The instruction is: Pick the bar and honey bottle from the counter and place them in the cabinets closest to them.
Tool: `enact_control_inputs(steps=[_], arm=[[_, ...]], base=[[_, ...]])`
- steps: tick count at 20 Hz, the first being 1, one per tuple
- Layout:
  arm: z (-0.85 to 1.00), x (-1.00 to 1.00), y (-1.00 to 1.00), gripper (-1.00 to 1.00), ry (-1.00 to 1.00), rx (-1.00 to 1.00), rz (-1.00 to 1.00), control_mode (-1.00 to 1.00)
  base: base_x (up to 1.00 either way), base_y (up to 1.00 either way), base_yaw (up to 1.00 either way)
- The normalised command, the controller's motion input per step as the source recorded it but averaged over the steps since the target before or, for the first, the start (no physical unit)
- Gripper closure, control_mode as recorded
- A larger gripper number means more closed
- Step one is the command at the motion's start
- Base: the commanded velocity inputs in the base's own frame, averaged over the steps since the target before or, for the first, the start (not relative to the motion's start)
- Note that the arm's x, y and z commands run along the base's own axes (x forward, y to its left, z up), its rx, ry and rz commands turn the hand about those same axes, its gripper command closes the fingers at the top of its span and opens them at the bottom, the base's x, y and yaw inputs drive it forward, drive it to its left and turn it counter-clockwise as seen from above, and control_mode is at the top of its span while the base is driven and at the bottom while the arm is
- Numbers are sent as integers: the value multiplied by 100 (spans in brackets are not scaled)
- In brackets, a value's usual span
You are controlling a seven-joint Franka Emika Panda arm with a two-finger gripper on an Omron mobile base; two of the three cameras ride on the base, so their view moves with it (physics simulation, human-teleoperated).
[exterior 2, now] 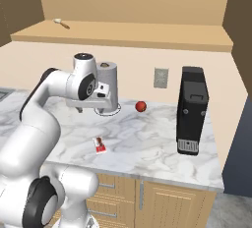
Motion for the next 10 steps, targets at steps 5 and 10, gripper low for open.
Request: enact_control_inputs(steps=[5, 10], arm=[[-42, 0, -1, -100, 2, -1, 6, -100], [-42, 0, -6, -100, 1, 0, 7, -100]], base=[[0, 0, 0], [0, 0, 0]])
